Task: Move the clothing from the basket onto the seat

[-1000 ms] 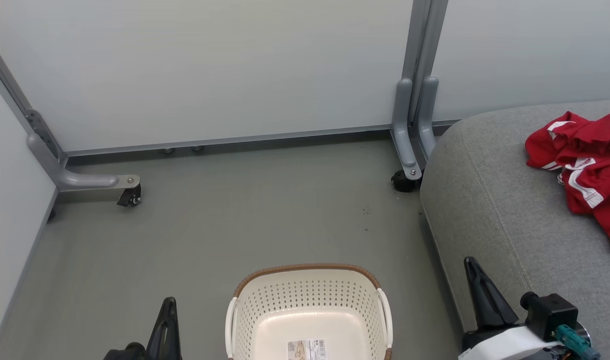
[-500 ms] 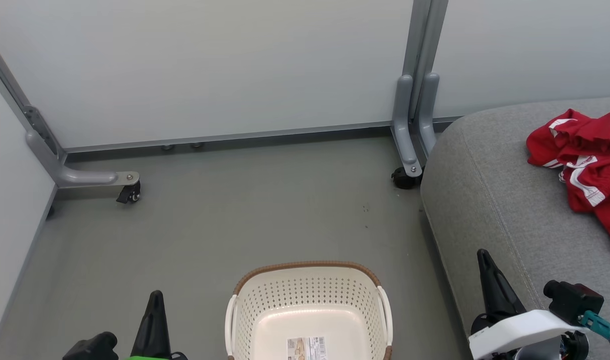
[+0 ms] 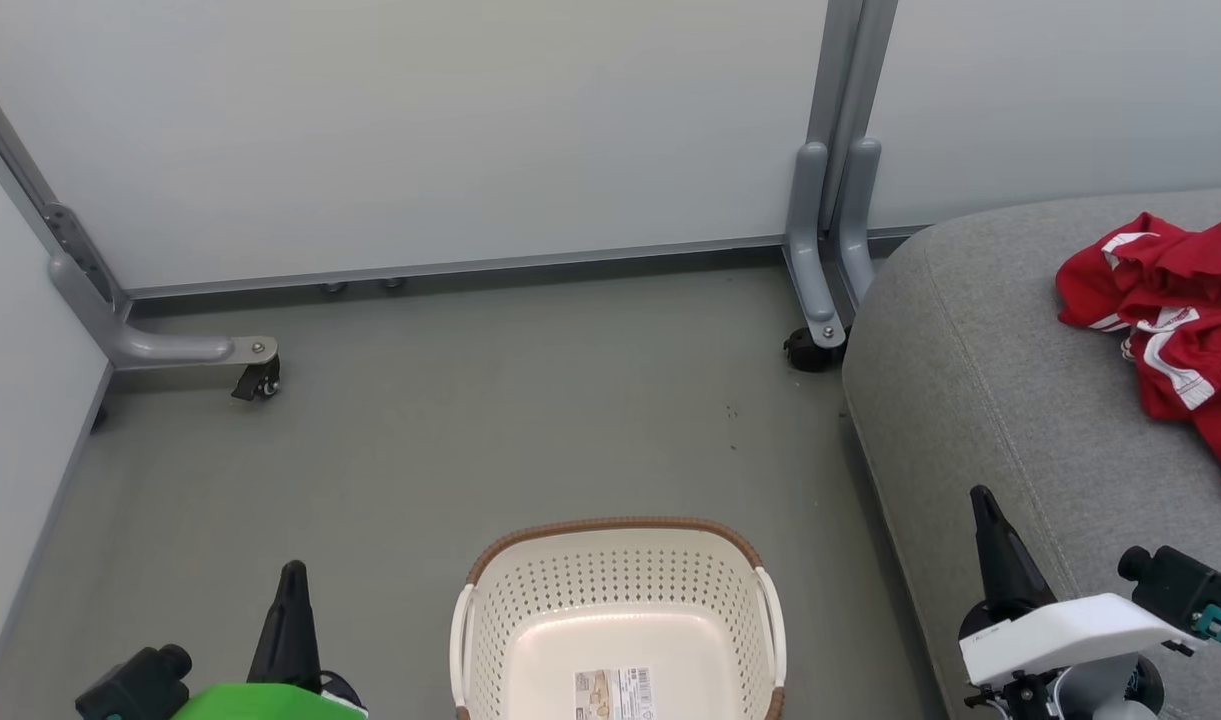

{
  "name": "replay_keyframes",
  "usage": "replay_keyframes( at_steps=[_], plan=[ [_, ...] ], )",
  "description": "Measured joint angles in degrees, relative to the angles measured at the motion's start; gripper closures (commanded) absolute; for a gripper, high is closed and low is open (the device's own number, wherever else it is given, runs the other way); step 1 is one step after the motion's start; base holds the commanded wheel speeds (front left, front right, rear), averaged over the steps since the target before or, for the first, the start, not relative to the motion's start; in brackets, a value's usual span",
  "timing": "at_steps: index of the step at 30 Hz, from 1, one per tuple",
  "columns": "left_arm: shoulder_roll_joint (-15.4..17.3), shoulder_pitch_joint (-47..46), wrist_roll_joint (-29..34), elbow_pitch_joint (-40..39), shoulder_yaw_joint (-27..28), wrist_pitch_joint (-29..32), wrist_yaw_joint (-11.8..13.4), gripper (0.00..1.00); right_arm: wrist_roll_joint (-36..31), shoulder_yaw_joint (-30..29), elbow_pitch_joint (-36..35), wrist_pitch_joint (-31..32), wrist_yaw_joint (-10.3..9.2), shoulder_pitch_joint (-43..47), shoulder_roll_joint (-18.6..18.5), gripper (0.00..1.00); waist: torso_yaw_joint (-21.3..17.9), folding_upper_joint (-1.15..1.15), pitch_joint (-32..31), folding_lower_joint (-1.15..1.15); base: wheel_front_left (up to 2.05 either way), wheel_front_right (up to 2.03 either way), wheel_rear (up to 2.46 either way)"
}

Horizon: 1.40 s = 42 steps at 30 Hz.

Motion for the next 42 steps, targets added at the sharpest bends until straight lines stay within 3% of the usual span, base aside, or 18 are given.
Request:
replay_keyframes(
  at_steps=[42],
  plan=[
    [0.31, -6.09, -28.52, 2.22, 4.27, 6.90, -3.28, 1.00, 28.52, -3.83, 2.52, 6.87, -0.05, -4.43, 0.12, 1.00, 0.12, 0.00, 1.61, 0.00, 0.00, 0.00, 0.00]
  ],
)
